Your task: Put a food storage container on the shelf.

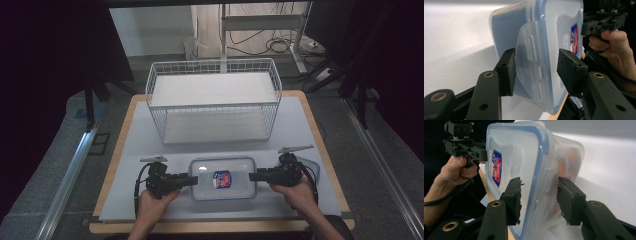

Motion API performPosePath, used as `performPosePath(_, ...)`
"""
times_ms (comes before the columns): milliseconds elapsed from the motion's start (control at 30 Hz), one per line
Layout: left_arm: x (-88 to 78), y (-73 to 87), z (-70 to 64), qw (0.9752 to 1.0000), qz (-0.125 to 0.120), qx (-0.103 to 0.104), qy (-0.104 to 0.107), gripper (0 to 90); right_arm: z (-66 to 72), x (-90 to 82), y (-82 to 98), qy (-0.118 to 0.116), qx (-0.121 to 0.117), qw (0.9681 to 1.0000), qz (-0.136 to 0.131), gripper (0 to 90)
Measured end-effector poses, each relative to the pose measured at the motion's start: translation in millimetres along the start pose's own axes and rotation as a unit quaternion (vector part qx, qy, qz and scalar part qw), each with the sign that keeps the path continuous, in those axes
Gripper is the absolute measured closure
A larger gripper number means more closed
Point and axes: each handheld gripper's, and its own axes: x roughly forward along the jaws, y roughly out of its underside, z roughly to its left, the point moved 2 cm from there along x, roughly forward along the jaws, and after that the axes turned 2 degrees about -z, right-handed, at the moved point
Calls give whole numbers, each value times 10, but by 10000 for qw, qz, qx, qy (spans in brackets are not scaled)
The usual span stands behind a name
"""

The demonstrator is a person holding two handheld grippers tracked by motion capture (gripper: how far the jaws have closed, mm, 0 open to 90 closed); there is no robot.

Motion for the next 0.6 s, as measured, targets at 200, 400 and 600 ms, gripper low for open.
performPosePath(200,-2,-41,-19,9999,-28,83,-132,508,39,17,-23,129,-123,9998,-130,557)
performPosePath(400,-33,-143,-58,9996,-160,184,-140,508,72,-25,-92,151,-224,9992,-302,557)
performPosePath(600,-92,-263,-113,9990,-263,326,-160,507,117,-63,-171,134,-335,9984,-441,558)
